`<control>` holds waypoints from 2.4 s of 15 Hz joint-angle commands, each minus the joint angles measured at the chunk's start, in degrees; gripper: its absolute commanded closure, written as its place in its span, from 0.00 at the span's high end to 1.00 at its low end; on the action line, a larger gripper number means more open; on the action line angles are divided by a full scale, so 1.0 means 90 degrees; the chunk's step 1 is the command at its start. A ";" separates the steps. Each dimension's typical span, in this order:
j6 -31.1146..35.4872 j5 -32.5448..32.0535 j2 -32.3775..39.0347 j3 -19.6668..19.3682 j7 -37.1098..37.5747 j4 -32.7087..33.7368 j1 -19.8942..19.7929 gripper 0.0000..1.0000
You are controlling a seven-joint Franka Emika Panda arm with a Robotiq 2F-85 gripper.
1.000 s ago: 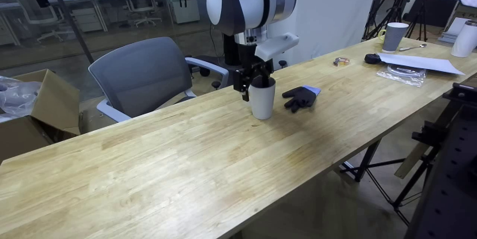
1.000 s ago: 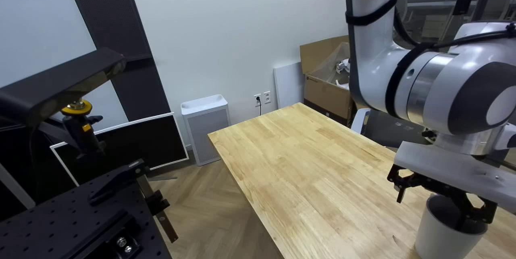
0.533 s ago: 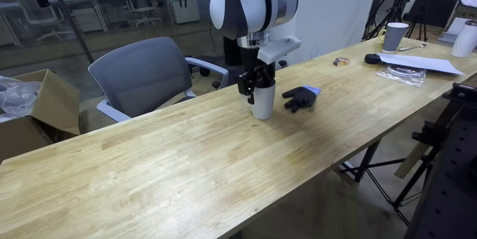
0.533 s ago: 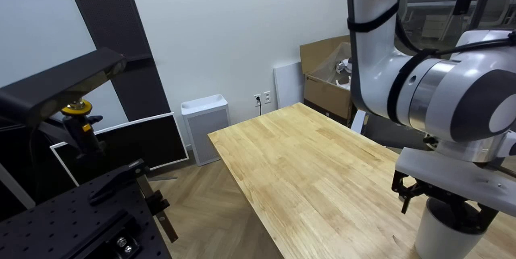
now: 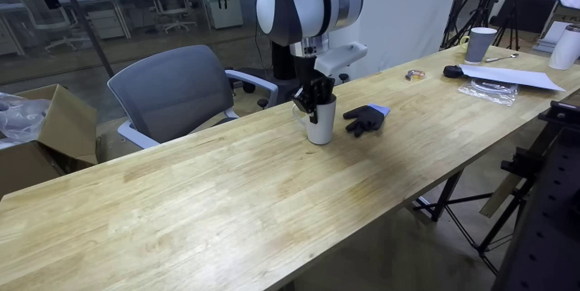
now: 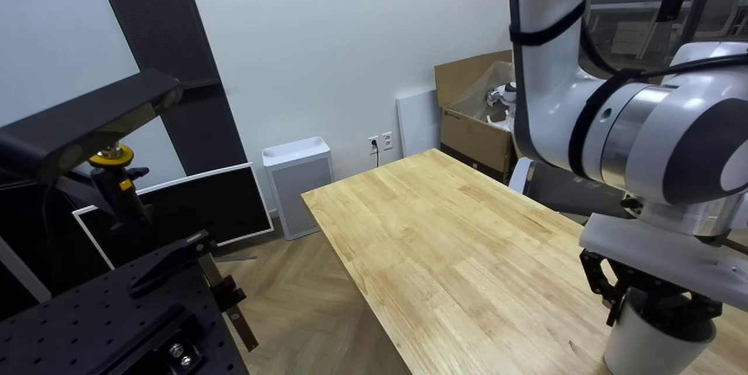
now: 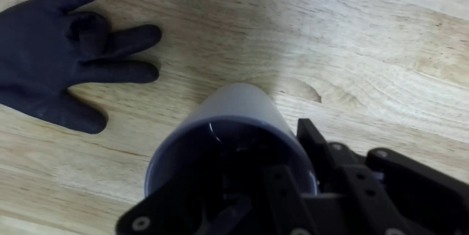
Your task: Pick the cup and move it slightly to the left
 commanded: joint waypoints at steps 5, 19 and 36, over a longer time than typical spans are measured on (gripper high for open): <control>-0.0345 -0.0062 0.0055 0.0012 0.0219 0.0328 -0.0155 0.02; -0.0570 -0.0143 -0.0051 -0.0103 0.0474 0.0567 0.0130 0.02; -0.0508 -0.0157 -0.0173 0.0020 0.0478 0.0425 0.0437 0.02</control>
